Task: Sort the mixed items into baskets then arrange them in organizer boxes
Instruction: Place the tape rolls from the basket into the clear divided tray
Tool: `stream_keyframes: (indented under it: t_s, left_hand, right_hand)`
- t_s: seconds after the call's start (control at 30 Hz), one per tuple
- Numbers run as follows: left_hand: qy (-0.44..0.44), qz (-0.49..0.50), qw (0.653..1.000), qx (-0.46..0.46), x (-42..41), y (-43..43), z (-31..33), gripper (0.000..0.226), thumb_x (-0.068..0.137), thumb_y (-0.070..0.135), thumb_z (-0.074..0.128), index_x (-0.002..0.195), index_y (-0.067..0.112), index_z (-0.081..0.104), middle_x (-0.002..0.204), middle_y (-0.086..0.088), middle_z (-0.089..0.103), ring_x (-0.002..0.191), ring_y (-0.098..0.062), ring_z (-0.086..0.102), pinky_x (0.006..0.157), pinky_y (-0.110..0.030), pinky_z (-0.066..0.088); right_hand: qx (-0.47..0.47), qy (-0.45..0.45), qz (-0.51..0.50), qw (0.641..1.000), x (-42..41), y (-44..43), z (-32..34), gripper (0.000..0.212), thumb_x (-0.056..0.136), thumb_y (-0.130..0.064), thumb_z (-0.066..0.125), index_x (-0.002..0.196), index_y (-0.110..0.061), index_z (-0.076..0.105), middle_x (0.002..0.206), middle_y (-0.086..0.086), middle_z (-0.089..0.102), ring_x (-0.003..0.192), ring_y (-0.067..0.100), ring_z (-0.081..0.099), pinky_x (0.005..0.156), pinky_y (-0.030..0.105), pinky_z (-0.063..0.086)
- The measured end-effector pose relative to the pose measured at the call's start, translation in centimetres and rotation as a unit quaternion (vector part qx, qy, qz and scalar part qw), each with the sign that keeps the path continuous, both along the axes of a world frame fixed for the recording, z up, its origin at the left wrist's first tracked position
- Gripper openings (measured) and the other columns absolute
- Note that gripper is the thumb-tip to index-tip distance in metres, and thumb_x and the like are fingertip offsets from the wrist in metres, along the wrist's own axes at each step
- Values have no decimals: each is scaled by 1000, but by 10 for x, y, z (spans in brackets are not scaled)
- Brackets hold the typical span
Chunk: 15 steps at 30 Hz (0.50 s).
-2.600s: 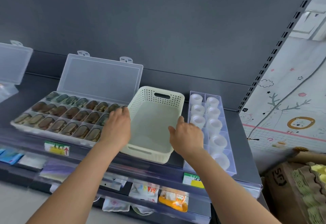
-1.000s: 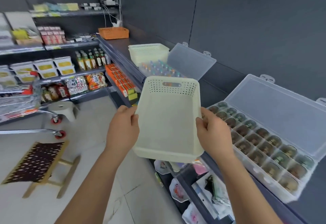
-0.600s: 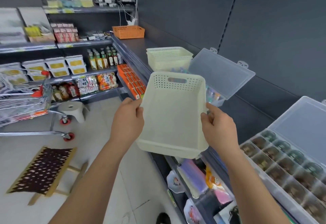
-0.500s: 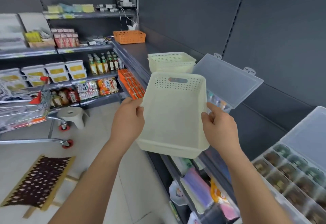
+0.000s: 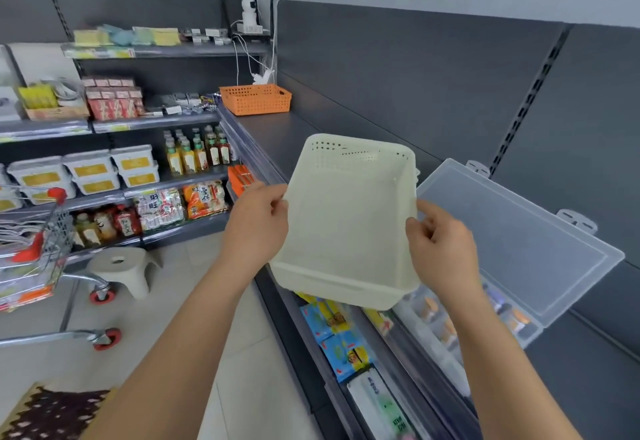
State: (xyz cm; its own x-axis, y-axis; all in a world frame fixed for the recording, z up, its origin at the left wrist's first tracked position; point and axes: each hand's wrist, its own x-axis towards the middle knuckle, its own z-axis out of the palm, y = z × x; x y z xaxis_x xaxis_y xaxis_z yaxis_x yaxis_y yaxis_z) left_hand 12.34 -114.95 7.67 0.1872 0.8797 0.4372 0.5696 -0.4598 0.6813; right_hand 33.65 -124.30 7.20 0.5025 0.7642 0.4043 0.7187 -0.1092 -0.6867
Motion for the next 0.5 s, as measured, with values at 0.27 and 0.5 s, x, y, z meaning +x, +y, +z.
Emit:
stream_keyframes:
  t_s: [0.27,0.5]
  left_hand:
    - [40,-106,993,-8,2,141,14,19,85,-2,42,89,-3,60,75,-5,37,75,-13,42,62,-28,29]
    - [62,-197,978,-26,23,248,24,19,82,-4,40,81,2,58,78,-4,34,84,-30,48,65,-32,34]
  right_hand:
    - [43,56,-72,995,-14,107,2,30,89,-9,48,112,-19,64,47,-4,32,51,18,31,54,31,33]
    - [38,100,-149,983,-20,177,4,37,89,-12,47,122,-17,61,38,-8,35,49,14,31,57,28,33]
